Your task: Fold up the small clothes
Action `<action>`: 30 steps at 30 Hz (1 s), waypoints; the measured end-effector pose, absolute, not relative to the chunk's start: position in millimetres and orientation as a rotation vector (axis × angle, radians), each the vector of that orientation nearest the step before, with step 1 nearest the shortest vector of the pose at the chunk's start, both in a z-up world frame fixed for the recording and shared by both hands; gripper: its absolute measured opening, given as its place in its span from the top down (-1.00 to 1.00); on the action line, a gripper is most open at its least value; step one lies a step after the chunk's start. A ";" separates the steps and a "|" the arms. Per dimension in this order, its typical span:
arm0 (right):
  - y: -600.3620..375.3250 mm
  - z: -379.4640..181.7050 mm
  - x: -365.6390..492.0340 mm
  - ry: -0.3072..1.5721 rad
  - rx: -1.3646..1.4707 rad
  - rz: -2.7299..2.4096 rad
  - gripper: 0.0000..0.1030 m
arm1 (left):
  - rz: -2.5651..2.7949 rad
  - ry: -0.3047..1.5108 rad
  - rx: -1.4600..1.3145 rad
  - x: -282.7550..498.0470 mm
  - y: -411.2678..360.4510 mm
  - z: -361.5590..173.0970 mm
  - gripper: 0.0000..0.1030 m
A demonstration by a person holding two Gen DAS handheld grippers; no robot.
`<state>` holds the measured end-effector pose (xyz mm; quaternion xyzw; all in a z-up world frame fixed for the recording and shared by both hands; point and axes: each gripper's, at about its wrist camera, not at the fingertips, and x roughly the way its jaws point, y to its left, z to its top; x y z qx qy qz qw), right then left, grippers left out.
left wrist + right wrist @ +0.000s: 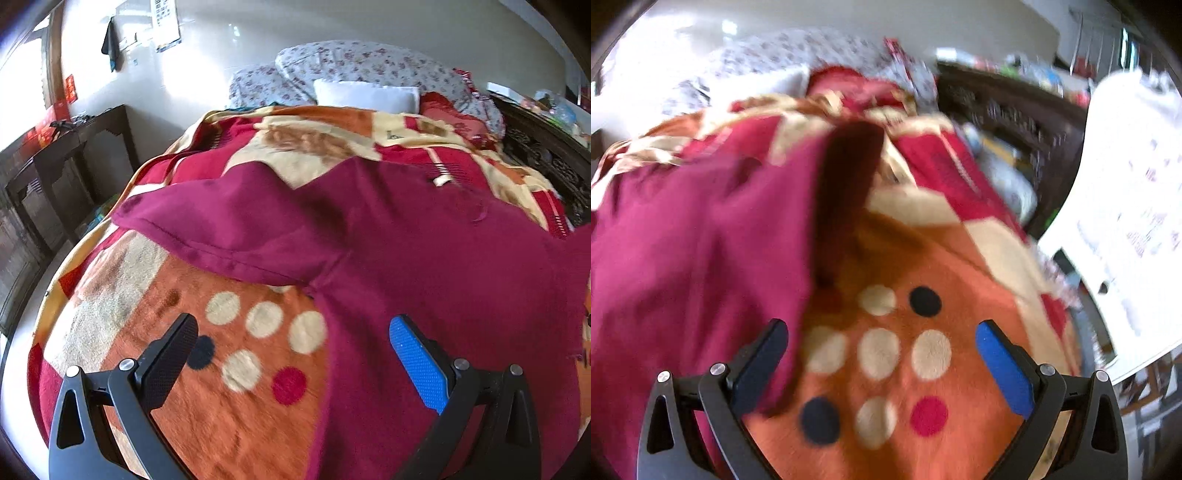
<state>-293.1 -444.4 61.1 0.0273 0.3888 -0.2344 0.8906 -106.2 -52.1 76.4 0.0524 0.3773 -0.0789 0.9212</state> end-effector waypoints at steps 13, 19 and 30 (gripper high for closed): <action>-310.5 96.8 -289.1 0.754 0.054 -0.221 -1.00 | -0.240 0.764 0.137 -152.0 -84.6 91.2 -1.00; -281.2 86.7 -272.4 0.774 0.068 -0.184 -1.00 | -0.257 0.777 0.139 -165.5 -90.3 87.2 -1.00; -275.1 84.2 -261.9 0.792 0.062 -0.189 -1.00 | -0.259 0.803 0.124 -170.4 -93.3 78.0 -1.00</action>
